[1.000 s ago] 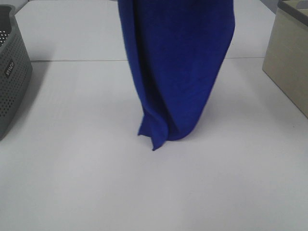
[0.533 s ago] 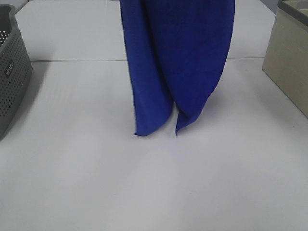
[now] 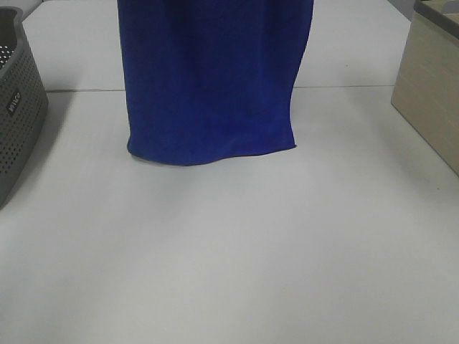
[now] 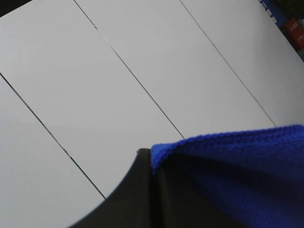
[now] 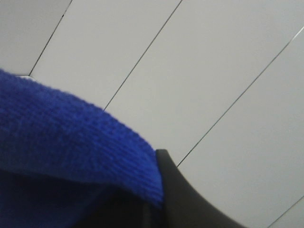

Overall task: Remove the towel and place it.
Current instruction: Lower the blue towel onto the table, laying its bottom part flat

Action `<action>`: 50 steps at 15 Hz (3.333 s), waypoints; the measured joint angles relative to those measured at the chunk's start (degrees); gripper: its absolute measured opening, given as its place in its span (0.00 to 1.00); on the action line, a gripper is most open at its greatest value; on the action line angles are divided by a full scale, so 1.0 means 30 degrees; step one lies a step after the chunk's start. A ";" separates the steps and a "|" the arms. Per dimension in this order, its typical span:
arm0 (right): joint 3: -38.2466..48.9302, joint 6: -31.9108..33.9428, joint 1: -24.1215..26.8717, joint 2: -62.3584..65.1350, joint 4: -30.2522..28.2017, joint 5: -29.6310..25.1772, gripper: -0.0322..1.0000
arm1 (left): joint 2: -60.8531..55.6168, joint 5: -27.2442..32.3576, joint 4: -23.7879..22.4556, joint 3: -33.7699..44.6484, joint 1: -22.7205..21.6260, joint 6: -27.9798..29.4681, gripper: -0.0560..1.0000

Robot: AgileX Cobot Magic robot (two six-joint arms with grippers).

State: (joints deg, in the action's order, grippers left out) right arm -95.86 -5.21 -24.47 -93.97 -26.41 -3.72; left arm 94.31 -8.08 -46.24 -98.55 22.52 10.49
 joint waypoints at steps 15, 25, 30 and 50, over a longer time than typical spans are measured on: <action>-1.2109 0.3018 0.2617 -1.0122 0.1757 0.5539 0.05 | 1.2968 -0.2120 0.0477 -1.7151 -0.2655 -0.1853 0.05; -1.2395 0.4870 0.2998 -1.0619 0.1757 0.3113 0.05 | 1.4248 -0.0688 0.0611 -1.8163 -0.2655 -0.1203 0.05; -1.2414 0.5118 0.2979 -1.0638 0.2005 0.1413 0.05 | 1.4248 0.0000 0.0592 -1.8163 -0.2559 -0.0573 0.05; -1.2452 -0.1623 0.2979 -0.9568 1.3675 -2.2078 0.05 | 1.1345 2.5917 1.3102 -1.6845 0.0115 -0.5577 0.05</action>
State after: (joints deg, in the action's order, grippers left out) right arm -133.21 -10.08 -15.53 -122.67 14.61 -69.96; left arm 128.34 69.67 -6.93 -149.08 22.86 -6.25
